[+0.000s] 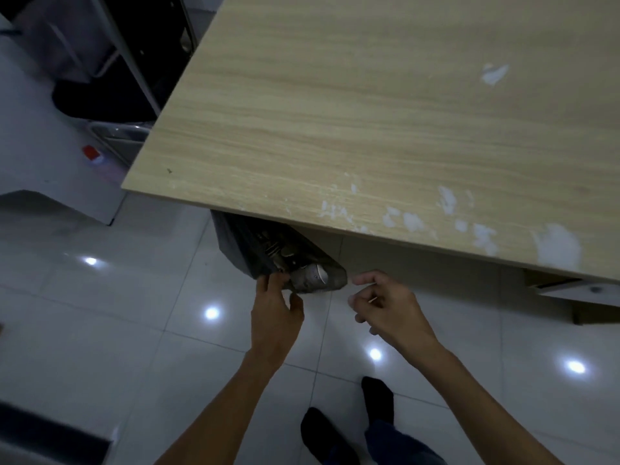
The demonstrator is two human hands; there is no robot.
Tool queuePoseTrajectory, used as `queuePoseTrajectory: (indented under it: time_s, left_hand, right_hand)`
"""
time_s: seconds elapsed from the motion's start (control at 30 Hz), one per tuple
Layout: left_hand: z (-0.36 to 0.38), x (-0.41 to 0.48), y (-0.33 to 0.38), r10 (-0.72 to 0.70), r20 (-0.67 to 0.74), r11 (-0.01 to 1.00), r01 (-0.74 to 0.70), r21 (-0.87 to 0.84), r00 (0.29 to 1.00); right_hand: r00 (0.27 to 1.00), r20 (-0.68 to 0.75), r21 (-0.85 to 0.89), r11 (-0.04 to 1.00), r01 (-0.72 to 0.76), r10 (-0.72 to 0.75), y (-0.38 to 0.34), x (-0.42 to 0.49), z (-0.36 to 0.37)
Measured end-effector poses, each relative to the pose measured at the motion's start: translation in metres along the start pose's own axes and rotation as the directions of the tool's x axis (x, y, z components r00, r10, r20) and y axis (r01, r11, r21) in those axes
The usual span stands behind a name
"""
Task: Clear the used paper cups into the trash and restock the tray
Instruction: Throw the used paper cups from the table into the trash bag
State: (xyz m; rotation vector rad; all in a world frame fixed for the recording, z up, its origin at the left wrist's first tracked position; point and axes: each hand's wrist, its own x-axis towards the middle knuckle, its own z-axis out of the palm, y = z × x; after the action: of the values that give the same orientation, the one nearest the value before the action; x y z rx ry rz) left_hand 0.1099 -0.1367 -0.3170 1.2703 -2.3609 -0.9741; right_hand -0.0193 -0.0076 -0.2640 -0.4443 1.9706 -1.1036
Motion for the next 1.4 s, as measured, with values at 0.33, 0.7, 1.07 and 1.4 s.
queuePoseTrajectory:
  time_s: [0.33,0.7,1.07,1.4]
  left_hand:
    - [-0.024,-0.001,0.160,0.515,-0.051,0.836,-0.515,-0.188,0.856]
    - [0.060,0.062,0.324,0.582,0.011,0.809,-0.578,-0.108,0.813]
    - [0.213,0.113,0.431,0.399,0.279,0.866,-0.459,0.197,0.873]
    - [0.232,0.120,0.438,0.376,0.217,0.826,-0.432,0.363,0.901]
  right_hand:
    - [0.927,-0.319,0.159,0.953,0.257,-0.197,-0.069,-0.053,-0.110]
    - [0.828,-0.534,0.125,0.953,0.277,-0.171,-0.072,-0.040,-0.257]
    - [0.647,-0.748,0.038,0.965,0.261,-0.146,-0.027,0.038,-0.429]
    - [0.526,-0.847,0.054,0.971,0.231,-0.079,-0.007,0.124,-0.519]
